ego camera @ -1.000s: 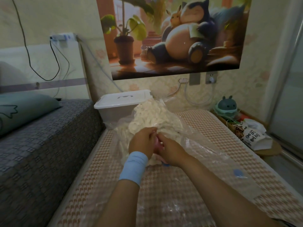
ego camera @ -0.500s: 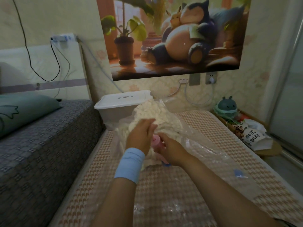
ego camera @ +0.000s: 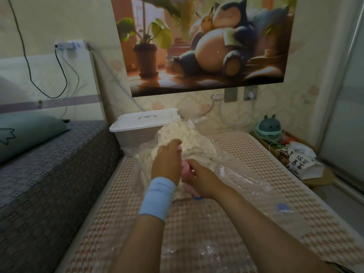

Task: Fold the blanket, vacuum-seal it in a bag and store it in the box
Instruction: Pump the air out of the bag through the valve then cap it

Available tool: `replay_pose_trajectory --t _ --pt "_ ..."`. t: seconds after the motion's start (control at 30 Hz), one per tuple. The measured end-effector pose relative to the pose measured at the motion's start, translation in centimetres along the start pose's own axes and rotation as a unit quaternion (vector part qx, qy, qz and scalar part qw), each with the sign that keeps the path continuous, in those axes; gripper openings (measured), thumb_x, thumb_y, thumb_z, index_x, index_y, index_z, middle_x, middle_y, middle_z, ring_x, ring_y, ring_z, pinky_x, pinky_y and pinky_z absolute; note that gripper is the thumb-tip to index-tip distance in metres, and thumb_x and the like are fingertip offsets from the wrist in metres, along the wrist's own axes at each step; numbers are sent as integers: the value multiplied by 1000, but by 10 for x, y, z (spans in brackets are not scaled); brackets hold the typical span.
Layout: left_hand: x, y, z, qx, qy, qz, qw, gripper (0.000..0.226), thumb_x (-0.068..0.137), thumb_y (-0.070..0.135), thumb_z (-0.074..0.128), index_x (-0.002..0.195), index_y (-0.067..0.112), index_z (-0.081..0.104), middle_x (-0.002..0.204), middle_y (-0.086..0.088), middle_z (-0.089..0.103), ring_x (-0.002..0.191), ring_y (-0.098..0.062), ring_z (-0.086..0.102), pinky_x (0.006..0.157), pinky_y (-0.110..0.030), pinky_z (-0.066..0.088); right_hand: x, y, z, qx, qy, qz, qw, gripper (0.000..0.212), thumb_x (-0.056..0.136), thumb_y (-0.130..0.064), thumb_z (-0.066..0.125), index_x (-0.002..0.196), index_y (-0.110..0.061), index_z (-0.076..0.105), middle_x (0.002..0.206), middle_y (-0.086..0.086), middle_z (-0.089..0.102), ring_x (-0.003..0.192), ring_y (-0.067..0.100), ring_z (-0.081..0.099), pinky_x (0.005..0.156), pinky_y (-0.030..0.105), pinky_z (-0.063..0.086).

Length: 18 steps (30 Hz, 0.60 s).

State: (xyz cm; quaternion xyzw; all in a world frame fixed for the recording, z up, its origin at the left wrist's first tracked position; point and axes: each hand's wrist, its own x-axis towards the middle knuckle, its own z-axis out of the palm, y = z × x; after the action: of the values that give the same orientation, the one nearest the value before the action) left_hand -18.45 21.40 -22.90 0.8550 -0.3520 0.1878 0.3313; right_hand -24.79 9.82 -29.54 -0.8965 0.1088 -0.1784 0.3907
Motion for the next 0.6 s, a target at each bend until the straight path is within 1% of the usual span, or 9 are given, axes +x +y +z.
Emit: replay_pose_trajectory --t 0.07,0.1,0.2,0.27,0.37,0.43,0.47,0.53,0.6 --pt "-8 -6 13 -12 -86 -46 995 35 97 18 43 132 19 50 122 -14 57 113 -31 53 93 -39 45 0 -2 2 -6 1 -2 1000 34 92 -40 58 124 -35 50 109 -8 70 96 16 66 89 45 52" --pt "-8 -5 12 -11 -84 -38 996 35 96 16 44 130 18 52 123 -14 56 112 -30 53 93 -35 44 -1 -2 1 -5 1 -2 1000 34 92 -39 58 124 -35 50 110 -8 69 97 16 65 89 45 52" --pt "4 4 -15 -25 76 71 994 29 94 10 46 117 12 64 113 -14 61 102 -29 59 86 -30 43 0 1 -5 11 0 3 1000 41 90 -35 64 128 -36 50 120 -7 66 105 17 63 93 47 51" --pt "16 9 -40 -25 194 157 968 26 92 10 47 107 8 67 103 -13 66 97 -27 60 86 -27 43 1 4 -8 21 -3 11 1000 42 89 -33 66 128 -37 51 120 -8 65 106 16 62 94 46 51" --pt "21 5 -49 -25 265 202 943 25 91 8 48 104 3 68 99 -12 68 96 -23 57 92 -17 37 1 3 -7 23 -8 12 1000 41 88 -31 66 127 -37 51 118 -8 65 105 16 62 95 45 51" --pt "13 0 -32 -46 209 161 963 29 91 9 45 107 5 68 103 -12 67 99 -24 57 89 -12 32 1 1 -4 18 -9 7 1000 42 90 -29 65 129 -34 50 120 -6 65 106 17 62 95 44 51" --pt "6 -3 -19 -61 146 126 979 29 91 9 46 109 7 69 106 -13 66 101 -26 58 87 -12 32 1 -1 -3 15 -6 6 1000 43 91 -29 64 131 -32 49 121 -4 65 106 18 62 95 45 51" --pt "-6 -5 3 -78 -18 48 996 28 94 11 48 114 13 68 113 -12 66 104 -27 60 85 -17 36 0 -2 -1 8 -1 2 1000 43 92 -32 61 133 -30 48 119 0 67 105 21 64 93 44 51" --pt "-11 -5 10 -46 -86 24 995 28 94 16 51 118 17 66 115 -11 66 106 -27 61 88 -25 43 -1 -3 -1 5 4 1 1000 43 92 -36 59 133 -32 47 119 -1 67 104 20 64 92 44 51"
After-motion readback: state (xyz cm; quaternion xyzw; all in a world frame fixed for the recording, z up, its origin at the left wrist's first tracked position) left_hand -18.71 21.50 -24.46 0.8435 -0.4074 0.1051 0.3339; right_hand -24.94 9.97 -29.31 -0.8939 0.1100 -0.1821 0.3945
